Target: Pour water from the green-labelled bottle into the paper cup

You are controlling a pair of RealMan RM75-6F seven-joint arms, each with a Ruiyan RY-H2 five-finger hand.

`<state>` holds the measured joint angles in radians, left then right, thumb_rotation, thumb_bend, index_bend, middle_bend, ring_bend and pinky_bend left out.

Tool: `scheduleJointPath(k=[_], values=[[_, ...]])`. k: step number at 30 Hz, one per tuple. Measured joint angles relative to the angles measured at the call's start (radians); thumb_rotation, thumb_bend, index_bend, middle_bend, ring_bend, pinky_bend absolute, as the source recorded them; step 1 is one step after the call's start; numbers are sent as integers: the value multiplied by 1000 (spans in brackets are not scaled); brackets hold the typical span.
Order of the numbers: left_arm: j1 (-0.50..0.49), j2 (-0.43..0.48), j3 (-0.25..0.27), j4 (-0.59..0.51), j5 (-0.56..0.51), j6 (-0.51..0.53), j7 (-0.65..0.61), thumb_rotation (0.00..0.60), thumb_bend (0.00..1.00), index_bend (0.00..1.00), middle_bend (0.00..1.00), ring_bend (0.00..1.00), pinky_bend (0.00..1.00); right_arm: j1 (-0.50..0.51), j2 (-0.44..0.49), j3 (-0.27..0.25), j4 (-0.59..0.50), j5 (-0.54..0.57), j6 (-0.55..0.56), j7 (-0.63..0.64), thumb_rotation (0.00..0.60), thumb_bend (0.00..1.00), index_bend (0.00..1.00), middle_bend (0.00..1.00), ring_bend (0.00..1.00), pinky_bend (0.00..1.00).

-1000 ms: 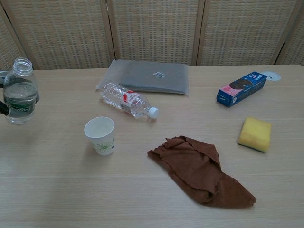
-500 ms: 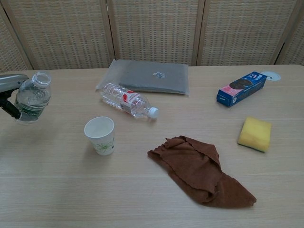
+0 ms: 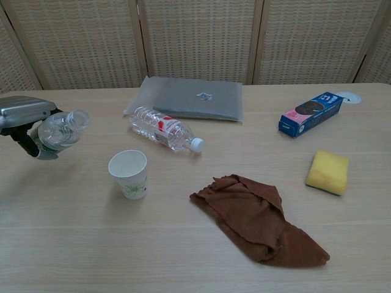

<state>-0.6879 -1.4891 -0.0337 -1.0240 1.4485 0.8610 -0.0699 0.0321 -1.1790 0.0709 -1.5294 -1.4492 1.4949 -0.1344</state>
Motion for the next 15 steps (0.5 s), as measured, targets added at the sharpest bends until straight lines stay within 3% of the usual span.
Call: scheduleJointPath(k=[15], values=[[-33, -13, -26, -55, -94, -73, 192, 600, 618, 665, 480, 335, 393, -1, 2, 0, -1, -1, 2, 5, 600, 0, 0, 0, 0, 0]])
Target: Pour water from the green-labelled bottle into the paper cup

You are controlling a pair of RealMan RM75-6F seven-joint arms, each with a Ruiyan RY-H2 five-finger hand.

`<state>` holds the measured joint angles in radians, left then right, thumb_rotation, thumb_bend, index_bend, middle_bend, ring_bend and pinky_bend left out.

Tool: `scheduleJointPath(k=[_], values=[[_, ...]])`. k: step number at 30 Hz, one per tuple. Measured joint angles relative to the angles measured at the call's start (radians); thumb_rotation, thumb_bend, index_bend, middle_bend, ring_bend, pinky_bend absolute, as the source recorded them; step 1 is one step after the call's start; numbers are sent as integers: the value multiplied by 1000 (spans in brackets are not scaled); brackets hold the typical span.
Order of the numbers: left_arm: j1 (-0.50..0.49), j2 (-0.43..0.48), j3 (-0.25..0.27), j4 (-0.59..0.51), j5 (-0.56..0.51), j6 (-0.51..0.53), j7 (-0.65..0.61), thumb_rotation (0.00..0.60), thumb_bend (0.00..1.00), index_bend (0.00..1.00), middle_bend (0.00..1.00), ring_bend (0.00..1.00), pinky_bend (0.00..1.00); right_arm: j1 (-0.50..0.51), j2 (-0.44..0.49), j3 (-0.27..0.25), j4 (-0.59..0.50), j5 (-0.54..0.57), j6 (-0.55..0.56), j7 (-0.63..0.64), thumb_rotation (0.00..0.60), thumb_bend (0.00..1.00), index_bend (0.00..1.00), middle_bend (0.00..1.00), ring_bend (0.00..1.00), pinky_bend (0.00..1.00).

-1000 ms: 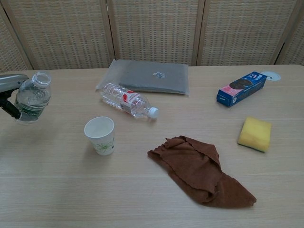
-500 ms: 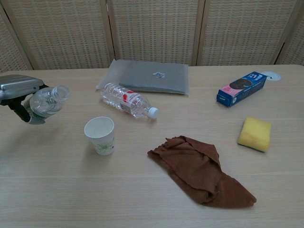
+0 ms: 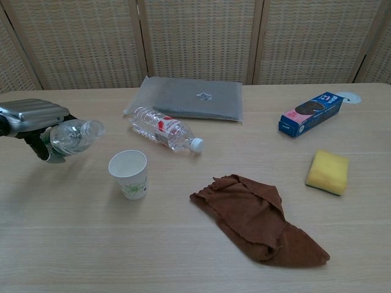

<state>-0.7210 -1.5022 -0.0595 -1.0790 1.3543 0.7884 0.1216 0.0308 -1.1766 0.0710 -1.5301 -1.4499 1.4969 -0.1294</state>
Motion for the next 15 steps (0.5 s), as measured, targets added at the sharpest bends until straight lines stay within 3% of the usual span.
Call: scheduleJointPath(k=[15], values=[[-23, 38, -18, -92, -129, -36, 235, 600, 641, 665, 480, 335, 393, -3, 8, 1, -3, -3, 4, 19, 600, 0, 0, 0, 0, 0]])
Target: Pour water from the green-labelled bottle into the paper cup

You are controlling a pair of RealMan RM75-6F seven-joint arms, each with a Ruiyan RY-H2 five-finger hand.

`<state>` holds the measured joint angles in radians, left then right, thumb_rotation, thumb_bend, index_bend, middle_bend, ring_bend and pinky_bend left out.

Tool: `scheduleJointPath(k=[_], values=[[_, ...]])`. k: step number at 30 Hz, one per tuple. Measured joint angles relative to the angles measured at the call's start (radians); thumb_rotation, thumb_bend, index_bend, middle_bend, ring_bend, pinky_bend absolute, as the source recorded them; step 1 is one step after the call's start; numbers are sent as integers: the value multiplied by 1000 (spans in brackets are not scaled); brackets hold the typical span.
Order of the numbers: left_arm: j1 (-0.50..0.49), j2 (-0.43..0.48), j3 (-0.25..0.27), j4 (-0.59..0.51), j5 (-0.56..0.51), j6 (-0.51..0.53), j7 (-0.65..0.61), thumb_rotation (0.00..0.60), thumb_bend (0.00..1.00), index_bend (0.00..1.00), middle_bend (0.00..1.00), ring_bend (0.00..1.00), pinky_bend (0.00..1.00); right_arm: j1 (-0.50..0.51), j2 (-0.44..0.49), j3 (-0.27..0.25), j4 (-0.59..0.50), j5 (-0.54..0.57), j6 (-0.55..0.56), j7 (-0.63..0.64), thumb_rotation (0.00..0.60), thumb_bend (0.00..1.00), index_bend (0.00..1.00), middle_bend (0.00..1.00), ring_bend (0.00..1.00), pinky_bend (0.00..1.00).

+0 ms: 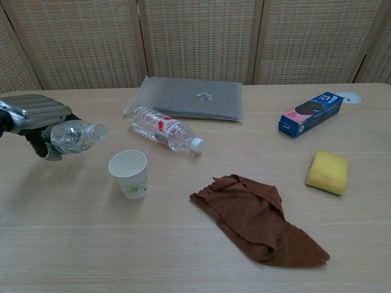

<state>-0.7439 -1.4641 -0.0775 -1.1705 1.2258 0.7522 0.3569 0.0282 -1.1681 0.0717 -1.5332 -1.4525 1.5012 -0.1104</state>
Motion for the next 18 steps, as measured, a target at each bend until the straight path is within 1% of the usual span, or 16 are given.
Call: scheduleJointPath(k=[6, 18], values=[[-13, 8, -3, -39, -73, -13, 88, 600, 637, 665, 480, 335, 393, 0, 2, 1, -1, 2, -2, 4, 600, 0, 0, 0, 0, 0], [-33, 10, 5, -96, -170, 5, 225, 600, 643, 665, 480, 335, 393, -2, 12, 3, -1, 0, 2, 32, 600, 0, 0, 0, 0, 0]])
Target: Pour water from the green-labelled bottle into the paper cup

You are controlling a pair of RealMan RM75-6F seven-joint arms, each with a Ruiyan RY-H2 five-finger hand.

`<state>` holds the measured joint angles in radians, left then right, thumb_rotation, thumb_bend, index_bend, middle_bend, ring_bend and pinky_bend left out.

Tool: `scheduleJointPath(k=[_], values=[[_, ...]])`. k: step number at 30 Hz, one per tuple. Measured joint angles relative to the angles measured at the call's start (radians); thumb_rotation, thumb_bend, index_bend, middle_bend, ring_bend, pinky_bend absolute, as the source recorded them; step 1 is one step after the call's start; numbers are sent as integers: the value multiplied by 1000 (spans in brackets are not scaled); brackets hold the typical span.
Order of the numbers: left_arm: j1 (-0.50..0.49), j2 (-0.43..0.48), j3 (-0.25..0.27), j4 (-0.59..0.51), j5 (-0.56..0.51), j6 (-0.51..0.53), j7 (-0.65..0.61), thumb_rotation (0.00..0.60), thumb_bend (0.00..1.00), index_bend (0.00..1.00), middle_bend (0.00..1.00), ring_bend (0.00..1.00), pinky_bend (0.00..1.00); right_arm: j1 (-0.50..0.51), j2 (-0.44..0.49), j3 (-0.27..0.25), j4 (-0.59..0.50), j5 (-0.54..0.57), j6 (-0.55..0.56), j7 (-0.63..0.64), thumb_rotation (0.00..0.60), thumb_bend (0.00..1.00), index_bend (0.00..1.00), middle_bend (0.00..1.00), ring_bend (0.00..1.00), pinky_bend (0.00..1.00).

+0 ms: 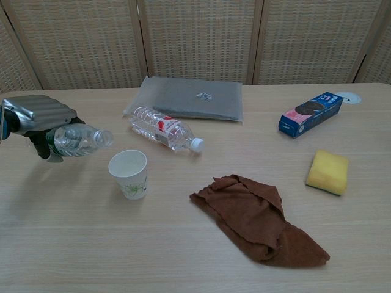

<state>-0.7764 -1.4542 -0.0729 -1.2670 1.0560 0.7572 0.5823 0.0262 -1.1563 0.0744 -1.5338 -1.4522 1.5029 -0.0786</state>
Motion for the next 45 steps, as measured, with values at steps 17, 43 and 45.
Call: scheduleJointPath(k=[17, 43, 45], values=[[-29, -11, 35, -34, -129, 39, 130, 600, 650, 666, 483, 335, 393, -1, 4, 1, 3, 0, 0, 10, 600, 0, 0, 0, 0, 0], [-53, -22, 67, -28, -114, 132, 255, 600, 658, 675, 497, 335, 393, -2, 6, 1, -1, 1, 0, 12, 600, 0, 0, 0, 0, 0], [-55, -22, 66, -31, -114, 136, 259, 600, 657, 675, 497, 335, 393, -2, 6, 1, 0, 1, 0, 12, 600, 0, 0, 0, 0, 0]])
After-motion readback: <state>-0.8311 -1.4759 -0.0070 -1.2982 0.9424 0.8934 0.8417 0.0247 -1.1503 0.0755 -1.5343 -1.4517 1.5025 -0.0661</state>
